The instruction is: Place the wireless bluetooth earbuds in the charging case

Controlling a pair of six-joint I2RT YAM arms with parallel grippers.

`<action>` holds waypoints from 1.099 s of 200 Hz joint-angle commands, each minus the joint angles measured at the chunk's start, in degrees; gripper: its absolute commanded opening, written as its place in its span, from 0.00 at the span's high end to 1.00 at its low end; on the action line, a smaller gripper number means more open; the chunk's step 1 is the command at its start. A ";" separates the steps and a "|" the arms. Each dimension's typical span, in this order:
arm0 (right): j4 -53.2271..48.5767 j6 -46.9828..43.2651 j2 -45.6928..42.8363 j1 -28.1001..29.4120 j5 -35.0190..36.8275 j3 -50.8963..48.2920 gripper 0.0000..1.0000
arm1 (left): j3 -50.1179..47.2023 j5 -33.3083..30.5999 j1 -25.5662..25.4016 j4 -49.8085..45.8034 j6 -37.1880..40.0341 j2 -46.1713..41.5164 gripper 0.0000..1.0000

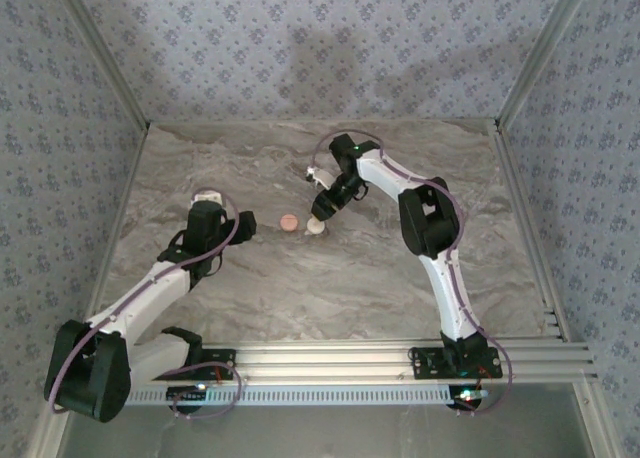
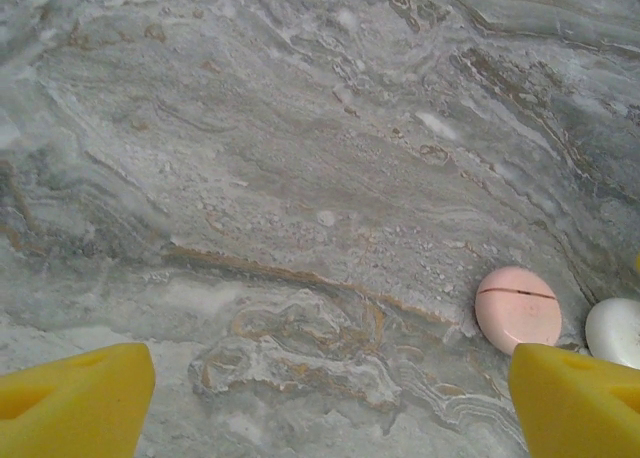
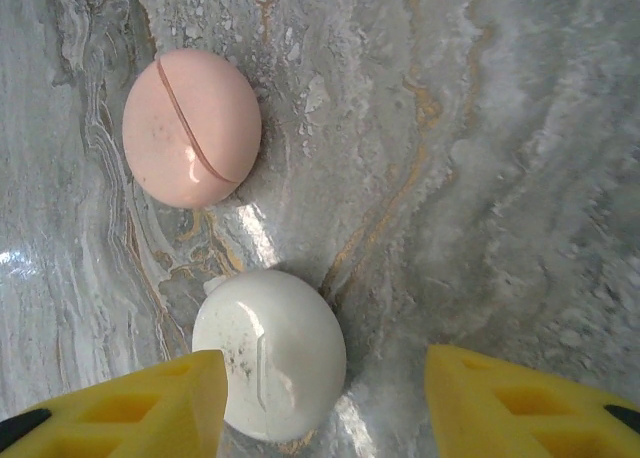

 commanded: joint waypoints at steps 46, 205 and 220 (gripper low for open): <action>25.84 8.50 -21.23 -3.91 5.54 -24.13 0.34 | 3.69 -9.41 1.53 -0.42 6.92 1.36 0.00; 60.35 21.17 -54.46 -15.63 29.64 -68.58 0.00 | -5.11 -19.39 8.99 20.27 16.42 2.81 0.00; 61.89 21.41 -57.46 -16.69 32.72 -72.06 0.00 | -6.65 -18.34 10.14 22.95 17.31 3.51 0.00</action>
